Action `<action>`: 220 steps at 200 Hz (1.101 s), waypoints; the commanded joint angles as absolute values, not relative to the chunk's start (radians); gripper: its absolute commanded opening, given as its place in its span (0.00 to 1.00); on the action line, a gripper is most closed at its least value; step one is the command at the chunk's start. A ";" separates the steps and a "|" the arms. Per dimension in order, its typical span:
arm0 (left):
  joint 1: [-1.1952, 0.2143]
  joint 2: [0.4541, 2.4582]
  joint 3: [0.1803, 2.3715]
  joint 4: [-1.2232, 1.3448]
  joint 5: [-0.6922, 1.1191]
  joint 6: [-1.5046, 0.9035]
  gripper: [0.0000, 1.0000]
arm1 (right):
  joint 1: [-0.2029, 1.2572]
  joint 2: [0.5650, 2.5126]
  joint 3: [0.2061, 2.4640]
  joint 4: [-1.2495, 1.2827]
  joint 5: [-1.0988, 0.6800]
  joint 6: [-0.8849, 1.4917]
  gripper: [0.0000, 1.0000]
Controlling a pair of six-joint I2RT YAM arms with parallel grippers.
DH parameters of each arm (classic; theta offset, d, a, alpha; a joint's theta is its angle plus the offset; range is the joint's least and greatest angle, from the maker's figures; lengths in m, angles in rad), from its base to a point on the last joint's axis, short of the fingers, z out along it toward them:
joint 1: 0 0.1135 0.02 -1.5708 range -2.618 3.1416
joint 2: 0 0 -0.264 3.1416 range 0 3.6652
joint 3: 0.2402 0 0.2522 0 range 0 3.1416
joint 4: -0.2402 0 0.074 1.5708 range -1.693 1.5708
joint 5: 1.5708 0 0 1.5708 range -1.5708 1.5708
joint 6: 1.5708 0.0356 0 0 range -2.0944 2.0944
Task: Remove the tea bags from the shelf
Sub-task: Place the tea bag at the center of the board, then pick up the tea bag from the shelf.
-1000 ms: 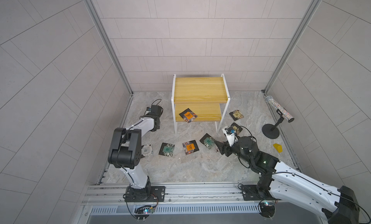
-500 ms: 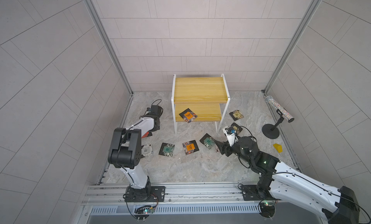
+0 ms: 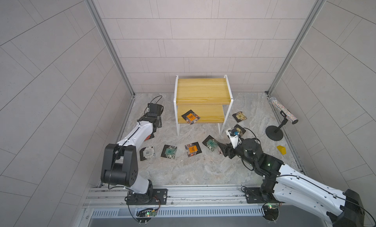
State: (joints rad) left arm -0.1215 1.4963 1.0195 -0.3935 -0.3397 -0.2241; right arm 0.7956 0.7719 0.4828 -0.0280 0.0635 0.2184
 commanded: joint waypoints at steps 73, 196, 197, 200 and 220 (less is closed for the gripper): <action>-0.206 1.238 0.912 -0.345 -0.174 -0.141 0.75 | 0.792 0.777 0.508 -0.051 0.048 0.218 0.78; -0.365 0.906 0.778 -0.311 0.063 -0.012 0.82 | 0.790 0.844 0.582 -0.052 0.012 0.179 0.79; -0.369 0.905 0.778 -0.311 0.063 -0.011 0.82 | 0.790 0.844 0.582 -0.051 0.012 0.179 0.79; -0.379 0.899 0.776 -0.311 0.063 -0.006 0.82 | 0.790 0.845 0.583 -0.052 0.010 0.179 0.79; -0.449 0.861 0.758 -0.295 0.051 0.021 0.84 | 0.790 0.855 0.590 -0.051 0.009 0.178 0.79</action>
